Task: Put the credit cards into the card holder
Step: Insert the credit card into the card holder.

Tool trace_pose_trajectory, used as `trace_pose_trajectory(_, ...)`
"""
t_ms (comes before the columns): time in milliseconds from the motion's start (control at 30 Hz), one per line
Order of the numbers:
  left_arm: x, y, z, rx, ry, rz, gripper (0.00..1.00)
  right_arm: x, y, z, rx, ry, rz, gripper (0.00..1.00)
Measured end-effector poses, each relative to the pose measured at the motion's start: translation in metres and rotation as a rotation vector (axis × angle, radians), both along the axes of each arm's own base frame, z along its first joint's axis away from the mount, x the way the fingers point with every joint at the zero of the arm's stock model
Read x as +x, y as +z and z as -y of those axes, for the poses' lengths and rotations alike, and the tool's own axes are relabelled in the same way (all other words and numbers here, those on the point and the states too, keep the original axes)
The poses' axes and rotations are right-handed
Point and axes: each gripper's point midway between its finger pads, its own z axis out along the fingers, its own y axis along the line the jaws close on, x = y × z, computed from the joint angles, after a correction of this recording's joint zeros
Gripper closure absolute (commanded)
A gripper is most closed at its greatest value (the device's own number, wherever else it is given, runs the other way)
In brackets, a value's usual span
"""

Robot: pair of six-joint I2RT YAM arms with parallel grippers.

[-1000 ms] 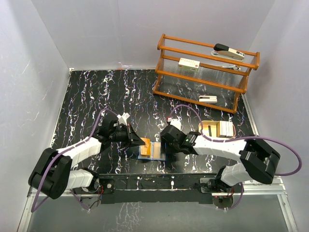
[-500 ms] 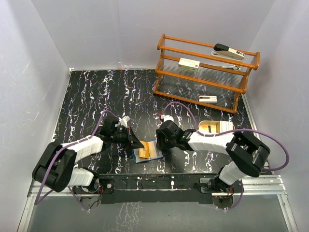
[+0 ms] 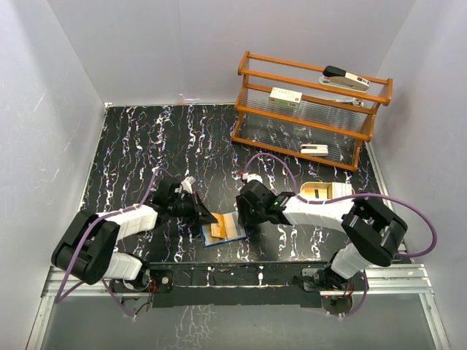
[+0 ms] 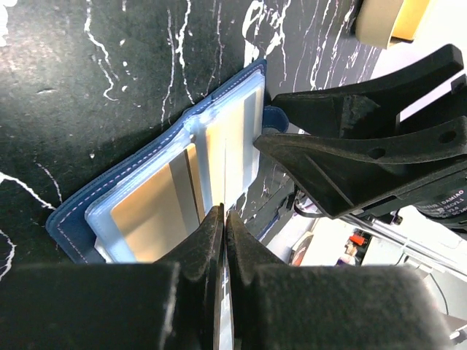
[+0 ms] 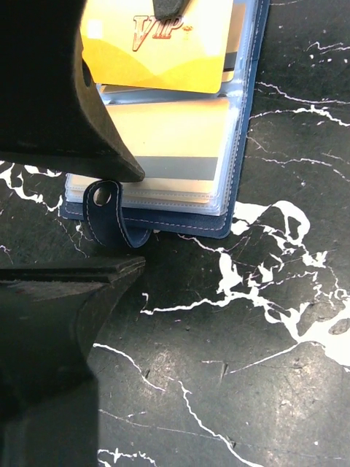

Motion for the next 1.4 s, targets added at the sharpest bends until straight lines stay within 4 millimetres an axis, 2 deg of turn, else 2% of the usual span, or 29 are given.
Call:
trace_pose_trajectory(400,0.000,-0.025,0.003,-0.032,0.040,-0.081,1.00,-0.004,-0.002,0.002,0.010,-0.013,-0.019,0.71)
trace_pose_trajectory(700,0.000,-0.023,0.005,-0.053,0.043,-0.079,1.00,-0.005,-0.002,0.003,0.019,-0.014,-0.020,0.73)
trace_pose_trajectory(967,0.009,-0.022,0.006,-0.058,0.073,-0.050,1.00,-0.010,-0.002,0.004,0.057,-0.038,-0.031,0.78)
trace_pose_trajectory(1400,0.010,-0.024,0.011,-0.052,0.083,-0.040,1.00,-0.018,-0.002,0.004,0.105,-0.079,-0.062,0.79)
